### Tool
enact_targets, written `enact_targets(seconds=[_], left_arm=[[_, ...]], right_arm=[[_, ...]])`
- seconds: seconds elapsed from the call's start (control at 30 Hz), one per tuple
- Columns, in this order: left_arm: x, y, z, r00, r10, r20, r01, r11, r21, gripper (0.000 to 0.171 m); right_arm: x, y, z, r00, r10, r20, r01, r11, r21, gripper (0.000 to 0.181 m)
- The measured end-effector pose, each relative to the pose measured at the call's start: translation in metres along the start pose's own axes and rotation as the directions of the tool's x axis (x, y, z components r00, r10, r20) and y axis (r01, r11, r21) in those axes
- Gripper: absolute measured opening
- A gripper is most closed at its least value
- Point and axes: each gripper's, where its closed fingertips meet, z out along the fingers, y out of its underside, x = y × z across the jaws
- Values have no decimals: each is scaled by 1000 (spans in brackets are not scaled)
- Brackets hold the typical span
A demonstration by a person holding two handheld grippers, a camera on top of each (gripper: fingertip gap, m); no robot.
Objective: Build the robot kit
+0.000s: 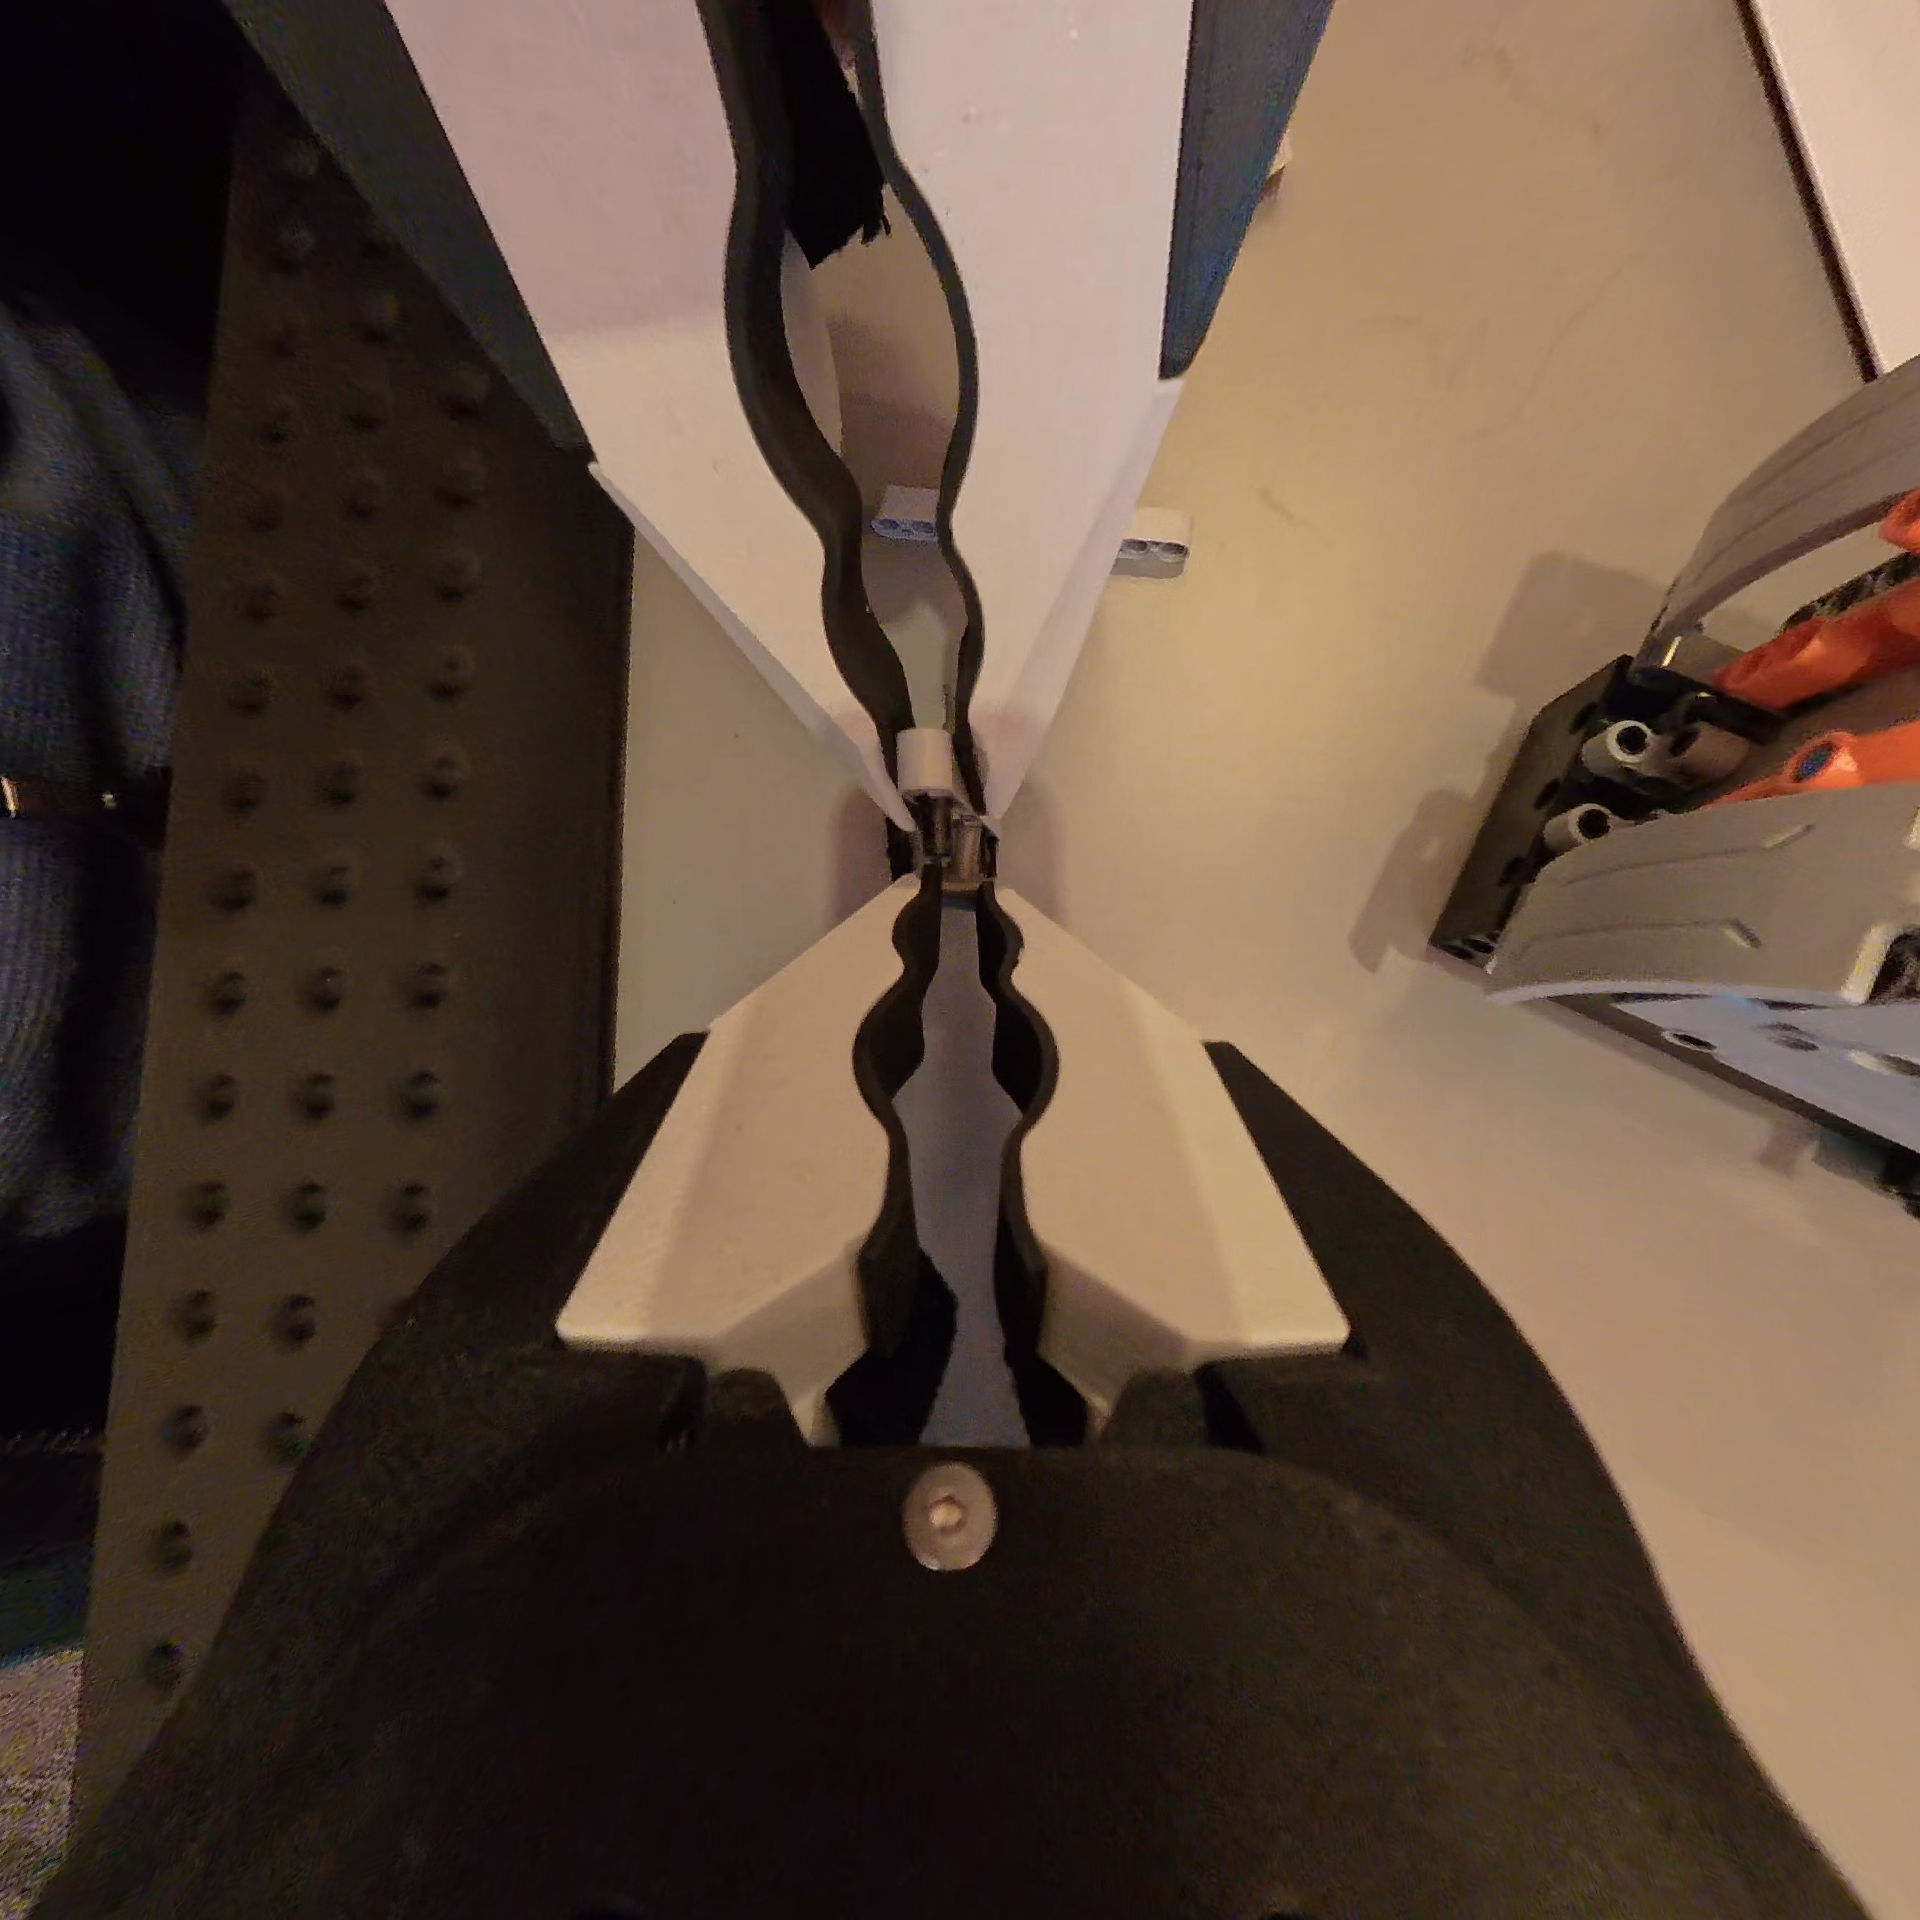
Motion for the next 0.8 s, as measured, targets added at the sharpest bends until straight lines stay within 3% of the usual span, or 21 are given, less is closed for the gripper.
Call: enact_targets(seconds=[0.17,0.43,0.8], left_arm=[[-2,6,6,1000,-11,-3,12,1000,13,5],[0,-3,1,997,-48,-58,55,989,138,5],[-1,-6,2,997,-53,-60,62,985,161,11]], right_arm=[[3,2,1,1000,2,-11,-2,1000,-9,4],[4,0,2,1000,10,-6,-10,1000,1,3],[2,-2,3,1000,14,-10,-14,1000,-7,3]])
